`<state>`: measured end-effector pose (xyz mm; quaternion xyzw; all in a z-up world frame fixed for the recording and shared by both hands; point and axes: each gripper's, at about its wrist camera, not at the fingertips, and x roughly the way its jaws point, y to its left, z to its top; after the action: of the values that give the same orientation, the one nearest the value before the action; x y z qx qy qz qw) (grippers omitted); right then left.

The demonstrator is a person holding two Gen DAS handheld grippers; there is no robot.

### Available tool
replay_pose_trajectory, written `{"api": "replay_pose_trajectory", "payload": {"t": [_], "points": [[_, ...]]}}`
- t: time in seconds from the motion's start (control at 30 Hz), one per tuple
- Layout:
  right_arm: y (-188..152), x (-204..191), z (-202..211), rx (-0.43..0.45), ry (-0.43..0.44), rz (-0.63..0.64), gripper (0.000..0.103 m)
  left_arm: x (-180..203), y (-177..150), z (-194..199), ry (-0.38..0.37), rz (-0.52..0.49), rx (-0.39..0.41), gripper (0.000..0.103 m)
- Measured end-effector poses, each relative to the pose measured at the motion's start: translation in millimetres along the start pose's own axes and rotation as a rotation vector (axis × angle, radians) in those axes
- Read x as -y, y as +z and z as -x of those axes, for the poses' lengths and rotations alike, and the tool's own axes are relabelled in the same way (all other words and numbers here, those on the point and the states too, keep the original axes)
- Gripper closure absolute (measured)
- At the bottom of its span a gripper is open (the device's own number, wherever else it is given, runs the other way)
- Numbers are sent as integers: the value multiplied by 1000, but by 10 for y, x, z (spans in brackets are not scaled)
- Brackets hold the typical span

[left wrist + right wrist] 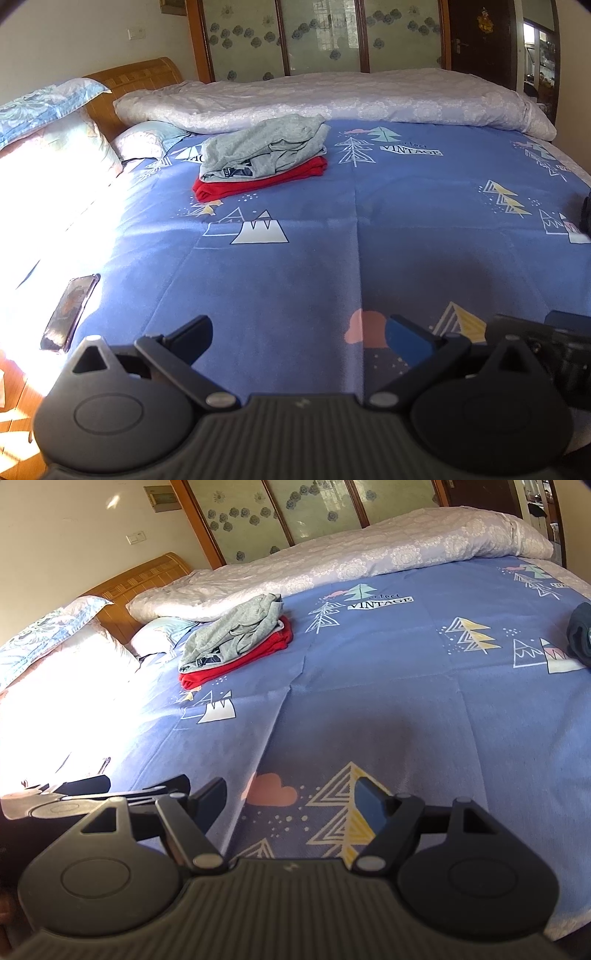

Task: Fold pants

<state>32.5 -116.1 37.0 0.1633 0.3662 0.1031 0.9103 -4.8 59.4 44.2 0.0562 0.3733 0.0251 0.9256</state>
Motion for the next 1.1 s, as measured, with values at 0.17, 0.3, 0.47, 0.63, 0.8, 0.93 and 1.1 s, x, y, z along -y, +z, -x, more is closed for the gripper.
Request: {"api": "replay_pose_trajectory", "payload": {"t": [0.17,0.3,0.47,0.63,0.8,0.93,1.1], "points": [[-2,4,1,-1,1,-1,25,-6,-2,-7,8,5,0,0],[-2,2,-5,-4,-1,-4,25,-11,-5,-19,5,10,-8,0],[-13,10,-11,-6,-1,-5,25,-5,-13,-20,7,1,-8,0],[-29,18,-17,-8,-2,-8,25,16,-20,-17,1,-5,-13,0],[-38,31,-24,-10,-3,-9,25,28,-22,-23,8,-8,-18,0],[-41,33,-27,-11,-3,-10,25,18,-25,-33,12,-5,-23,0],[-42,36,-31,-12,-4,-10,25,23,-21,-51,19,-8,-30,0]]}}
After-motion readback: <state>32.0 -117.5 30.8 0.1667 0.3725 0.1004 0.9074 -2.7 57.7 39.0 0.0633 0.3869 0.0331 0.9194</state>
